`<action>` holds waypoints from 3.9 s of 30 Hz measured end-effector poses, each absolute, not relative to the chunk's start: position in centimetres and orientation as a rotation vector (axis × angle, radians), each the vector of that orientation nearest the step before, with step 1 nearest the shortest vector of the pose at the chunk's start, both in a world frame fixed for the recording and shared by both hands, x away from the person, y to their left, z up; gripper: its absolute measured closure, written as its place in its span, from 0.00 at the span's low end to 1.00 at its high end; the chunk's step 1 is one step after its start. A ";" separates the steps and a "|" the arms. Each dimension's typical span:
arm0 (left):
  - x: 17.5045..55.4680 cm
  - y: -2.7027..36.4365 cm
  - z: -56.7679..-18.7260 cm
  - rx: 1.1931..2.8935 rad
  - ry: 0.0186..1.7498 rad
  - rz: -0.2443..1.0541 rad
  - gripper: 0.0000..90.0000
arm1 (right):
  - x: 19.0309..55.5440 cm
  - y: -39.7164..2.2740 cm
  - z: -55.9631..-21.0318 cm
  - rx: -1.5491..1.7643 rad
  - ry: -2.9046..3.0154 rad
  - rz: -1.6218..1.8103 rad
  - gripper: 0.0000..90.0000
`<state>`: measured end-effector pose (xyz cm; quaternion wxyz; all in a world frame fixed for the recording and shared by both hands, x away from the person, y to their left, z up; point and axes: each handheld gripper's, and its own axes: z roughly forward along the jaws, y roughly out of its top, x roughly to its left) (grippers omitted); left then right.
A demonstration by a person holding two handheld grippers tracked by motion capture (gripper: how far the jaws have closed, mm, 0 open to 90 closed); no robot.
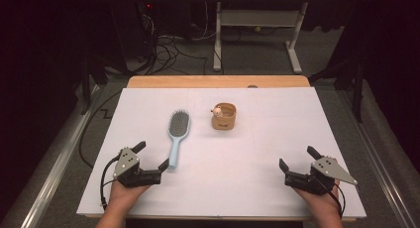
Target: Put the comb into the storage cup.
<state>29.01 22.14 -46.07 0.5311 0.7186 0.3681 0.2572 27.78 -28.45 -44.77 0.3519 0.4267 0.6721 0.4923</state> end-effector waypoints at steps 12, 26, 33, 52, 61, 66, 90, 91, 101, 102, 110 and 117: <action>29.0 22.6 -46.0 1.679 0.879 0.596 0.00 | 27.6 -28.2 -44.7 1.089 1.742 1.265 0.00; 29.0 22.6 -45.9 1.687 0.867 0.609 0.00 | 27.6 -28.1 -44.7 1.082 1.752 1.255 0.00; 29.0 22.7 -45.8 1.692 0.882 0.596 0.07 | 27.6 -28.0 -44.7 1.080 1.757 1.255 0.00; 29.0 22.3 -45.7 1.699 0.907 0.586 0.37 | 27.5 -28.0 -44.6 1.074 1.754 1.262 0.00; 28.8 22.0 -45.4 1.716 0.861 0.576 0.58 | 27.5 -28.0 -44.6 1.074 1.756 1.262 0.00; 28.8 21.7 -45.3 1.722 0.862 0.551 0.71 | 27.5 -28.0 -44.6 1.074 1.758 1.260 0.00; 29.9 18.4 -45.7 1.867 0.928 0.460 1.00 | 27.6 -27.8 -44.7 1.067 1.758 1.266 0.00; 30.0 18.1 -45.8 1.883 0.933 0.462 1.00 | 27.6 -27.8 -44.7 1.066 1.759 1.265 0.00; 30.2 14.8 -47.0 2.089 0.944 0.493 1.00 | 27.6 -27.7 -44.7 1.065 1.761 1.266 0.00; 30.3 14.7 -47.1 2.104 0.953 0.492 1.00 | 27.6 -27.7 -44.7 1.065 1.762 1.267 0.00; 30.4 14.5 -47.4 2.159 0.979 0.491 1.00 | 27.5 -27.8 -44.6 1.064 1.760 1.270 0.00; 30.5 14.5 -47.5 2.179 0.994 0.488 1.00 | 27.5 -27.7 -44.6 1.065 1.758 1.269 0.00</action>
